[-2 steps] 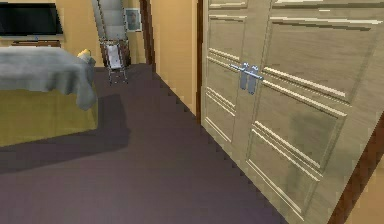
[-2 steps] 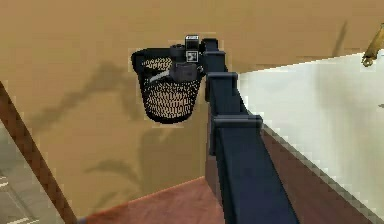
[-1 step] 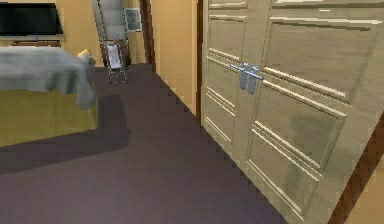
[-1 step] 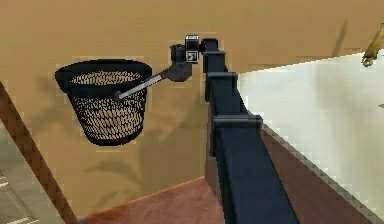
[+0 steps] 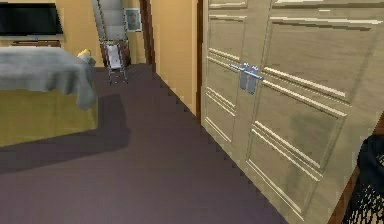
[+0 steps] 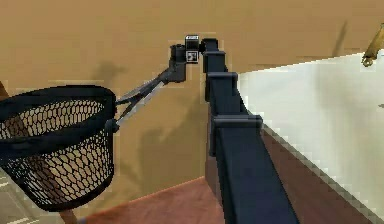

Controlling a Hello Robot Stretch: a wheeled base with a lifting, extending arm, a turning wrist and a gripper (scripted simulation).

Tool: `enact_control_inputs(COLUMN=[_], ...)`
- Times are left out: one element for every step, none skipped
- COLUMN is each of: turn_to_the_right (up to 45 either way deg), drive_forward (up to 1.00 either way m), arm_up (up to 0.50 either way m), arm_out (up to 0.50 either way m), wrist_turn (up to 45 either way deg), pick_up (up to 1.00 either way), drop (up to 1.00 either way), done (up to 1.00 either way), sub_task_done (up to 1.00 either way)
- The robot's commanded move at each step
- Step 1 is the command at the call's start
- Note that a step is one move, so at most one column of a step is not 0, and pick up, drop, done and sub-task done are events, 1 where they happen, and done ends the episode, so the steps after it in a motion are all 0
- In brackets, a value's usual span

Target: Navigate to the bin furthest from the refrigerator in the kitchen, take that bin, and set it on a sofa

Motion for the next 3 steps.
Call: enact_control_inputs(turn_to_the_right=[0.0,0.0,-9.0], drive_forward=[0.00,0.00,0.00], arm_up=[0.00,0.00,0.00], arm_out=[0.00,-0.44,0.00], wrist_turn=[-18.0,0.0,0.0], pick_up=[0.00,0.00,0.00], drop=[0.00,0.00,0.00], done=[0.00,0.00,0.00], sub_task_done=[0.00,0.00,0.00])
